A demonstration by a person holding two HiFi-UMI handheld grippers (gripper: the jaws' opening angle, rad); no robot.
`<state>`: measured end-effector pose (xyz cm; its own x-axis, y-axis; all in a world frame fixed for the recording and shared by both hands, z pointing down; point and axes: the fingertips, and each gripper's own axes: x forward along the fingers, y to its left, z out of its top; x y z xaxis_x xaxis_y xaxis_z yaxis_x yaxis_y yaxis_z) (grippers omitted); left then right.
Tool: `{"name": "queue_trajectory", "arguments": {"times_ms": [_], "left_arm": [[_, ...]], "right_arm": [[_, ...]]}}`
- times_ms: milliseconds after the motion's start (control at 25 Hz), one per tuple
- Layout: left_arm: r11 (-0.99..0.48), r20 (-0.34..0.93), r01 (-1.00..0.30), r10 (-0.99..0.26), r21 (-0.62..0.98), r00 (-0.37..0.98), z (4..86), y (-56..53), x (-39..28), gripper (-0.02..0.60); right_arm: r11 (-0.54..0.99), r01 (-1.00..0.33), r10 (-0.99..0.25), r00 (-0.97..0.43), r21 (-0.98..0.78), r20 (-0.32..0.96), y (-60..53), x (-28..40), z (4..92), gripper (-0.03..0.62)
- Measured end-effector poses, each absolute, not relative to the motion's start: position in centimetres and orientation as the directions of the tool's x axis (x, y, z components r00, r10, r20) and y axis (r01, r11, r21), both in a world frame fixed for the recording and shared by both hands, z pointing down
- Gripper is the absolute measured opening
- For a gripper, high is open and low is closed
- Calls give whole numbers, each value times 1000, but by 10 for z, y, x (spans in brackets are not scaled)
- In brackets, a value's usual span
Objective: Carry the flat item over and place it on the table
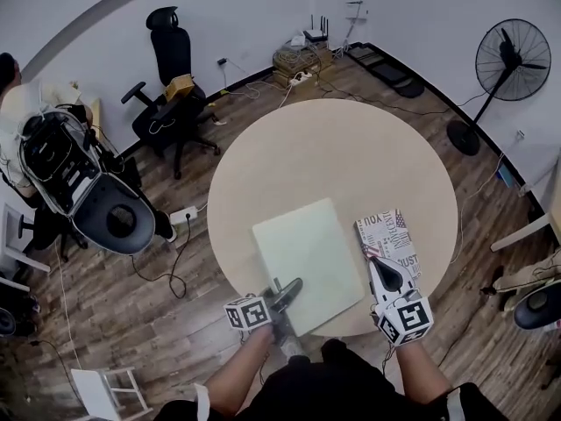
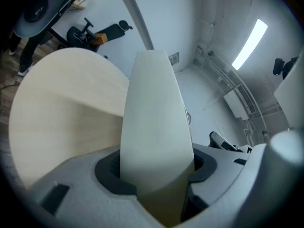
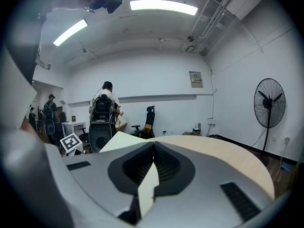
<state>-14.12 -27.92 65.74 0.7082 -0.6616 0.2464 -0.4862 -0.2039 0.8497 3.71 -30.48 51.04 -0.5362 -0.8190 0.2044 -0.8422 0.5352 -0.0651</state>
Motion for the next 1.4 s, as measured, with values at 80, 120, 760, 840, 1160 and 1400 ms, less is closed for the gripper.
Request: {"name": "queue_trajectory", "arguments": {"times_ms": [80, 120, 760, 840, 1160, 1400], "left_arm": [[-200, 244, -459, -632, 866, 736, 667, -281, -129, 249], [-195, 239, -442, -620, 876, 747, 672, -282, -123, 249], [13, 268, -307, -524, 952, 809, 722, -280, -99, 262], [16, 270, -305, -513, 952, 815, 725, -280, -96, 273], [-8, 483, -547, -457, 837, 747, 736, -281, -106, 367], [-26, 635, -741, -494, 671, 594, 741, -287, -120, 413]], "right_arm": [[526, -848, -822, -527, -68, 216, -306, 43, 516, -3], [521, -851, -824, -522, -68, 220, -306, 46, 519, -3], [503, -860, -827, -508, -85, 239, -310, 68, 529, -3], [503, -859, -827, -509, -90, 239, -312, 71, 531, -3], [520, -848, -816, -529, -104, 234, -313, 59, 528, -3], [528, -841, -810, -540, -116, 229, -312, 58, 531, -3]]}}
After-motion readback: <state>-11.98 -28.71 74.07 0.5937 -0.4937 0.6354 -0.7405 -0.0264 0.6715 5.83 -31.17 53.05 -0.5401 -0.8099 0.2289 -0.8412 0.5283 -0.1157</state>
